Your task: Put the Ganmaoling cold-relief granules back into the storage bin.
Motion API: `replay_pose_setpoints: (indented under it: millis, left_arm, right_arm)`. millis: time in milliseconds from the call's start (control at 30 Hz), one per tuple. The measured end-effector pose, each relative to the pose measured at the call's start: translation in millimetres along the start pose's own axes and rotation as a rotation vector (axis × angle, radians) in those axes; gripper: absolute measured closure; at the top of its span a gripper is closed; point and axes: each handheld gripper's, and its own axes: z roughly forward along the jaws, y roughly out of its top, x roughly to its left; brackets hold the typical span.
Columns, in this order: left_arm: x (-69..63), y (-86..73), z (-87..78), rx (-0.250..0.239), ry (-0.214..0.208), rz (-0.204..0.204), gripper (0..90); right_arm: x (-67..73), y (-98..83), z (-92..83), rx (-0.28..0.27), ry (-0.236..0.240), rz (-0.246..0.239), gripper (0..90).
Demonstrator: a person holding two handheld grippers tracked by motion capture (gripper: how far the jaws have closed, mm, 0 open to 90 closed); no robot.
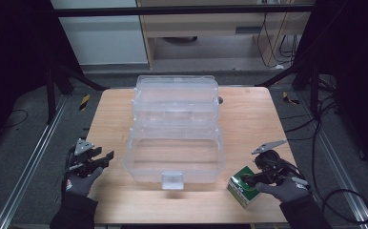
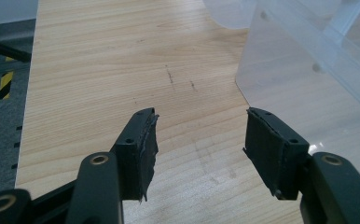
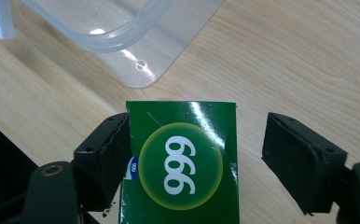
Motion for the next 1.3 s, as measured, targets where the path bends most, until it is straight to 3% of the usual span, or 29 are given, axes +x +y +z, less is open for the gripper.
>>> replay_pose_setpoints:
  millis: [300,467,700,1000,1300]
  left_arm:
    - [-0.1,-0.1,1.1,0.004,-0.001,0.003,42.5]
    - [-1.6,-0.4,2.1,0.010,-0.003,0.008,42.1]
    - [-1.5,-0.7,3.1,0.018,-0.008,0.008,42.0]
    - [-1.6,-1.2,4.0,0.024,-0.006,0.017,41.9]
    - [-2.0,-1.3,4.7,0.030,-0.009,0.016,41.7]
  right_arm:
    - [5.4,2.5,5.2,0.074,0.025,-0.028,16.9]
    - [9.1,2.1,11.4,0.116,0.015,-0.025,13.5]
    - [12.5,0.4,19.0,0.149,0.012,-0.046,12.0]
    - [12.6,-1.1,25.2,0.170,0.000,-0.039,10.3]
    - [11.0,-3.7,33.3,0.226,-0.011,-0.032,8.1]
